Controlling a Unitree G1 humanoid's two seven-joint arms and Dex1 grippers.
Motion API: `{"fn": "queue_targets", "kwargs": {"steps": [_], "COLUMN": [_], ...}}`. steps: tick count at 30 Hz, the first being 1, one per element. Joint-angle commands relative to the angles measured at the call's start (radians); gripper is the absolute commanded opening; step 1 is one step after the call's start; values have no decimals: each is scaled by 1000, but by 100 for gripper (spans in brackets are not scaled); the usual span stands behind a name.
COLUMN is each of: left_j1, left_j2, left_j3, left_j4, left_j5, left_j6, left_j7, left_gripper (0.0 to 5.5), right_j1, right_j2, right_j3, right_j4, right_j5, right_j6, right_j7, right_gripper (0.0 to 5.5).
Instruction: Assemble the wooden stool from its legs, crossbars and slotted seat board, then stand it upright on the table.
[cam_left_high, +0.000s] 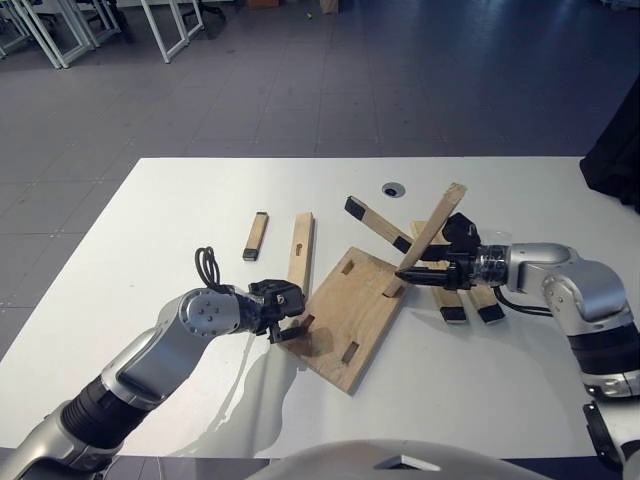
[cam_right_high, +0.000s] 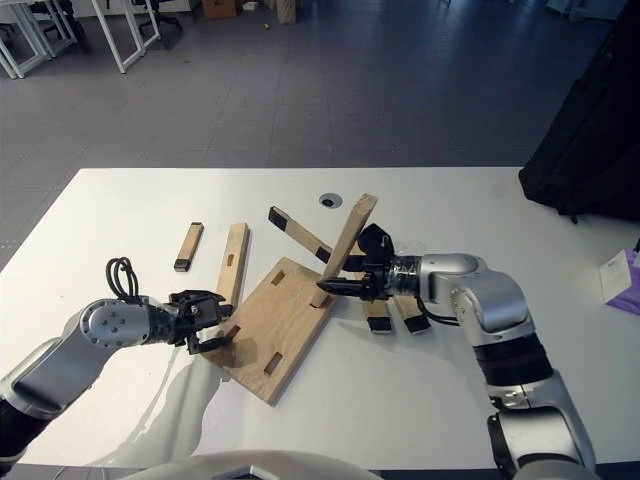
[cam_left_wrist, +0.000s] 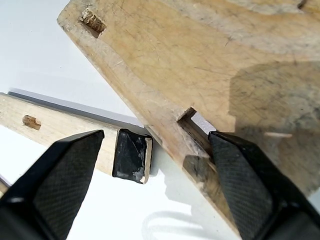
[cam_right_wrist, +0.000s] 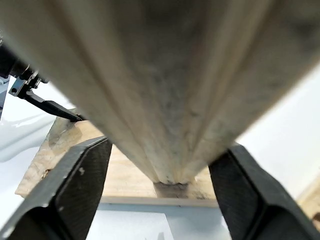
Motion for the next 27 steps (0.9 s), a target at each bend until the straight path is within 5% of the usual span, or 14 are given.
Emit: {"fn": "queue_targets", "kwargs": {"steps": [1, 4, 13, 18, 27], "left_j1": [70, 65, -64, 120, 263], "left_j2": [15, -33, -79, 133, -45], "left_j3": [-11, 110, 375, 306, 174], "left_j4": [20, -50, -42, -35, -154], "left_j5": [-7, -164, -420, -236, -196], "left_j6": [51, 148, 341, 214, 291], "left_j7": [-30, -59, -53, -48, 141], "left_gripper": [389, 389, 389, 389, 389], "right_j1": [5, 39, 181, 241, 453], "right_j2": [-65, -108, -62, 10, 86], "right_j3": [31, 63, 107, -141, -324], "right_j4": [4, 2, -102, -139, -280], "right_j5": [-96, -200, -444, -450, -309], "right_j6": [-59, -144, -289, -214, 16], "right_j7": [5, -5, -212, -448, -482], "right_gripper": [399, 447, 447, 447, 447]}}
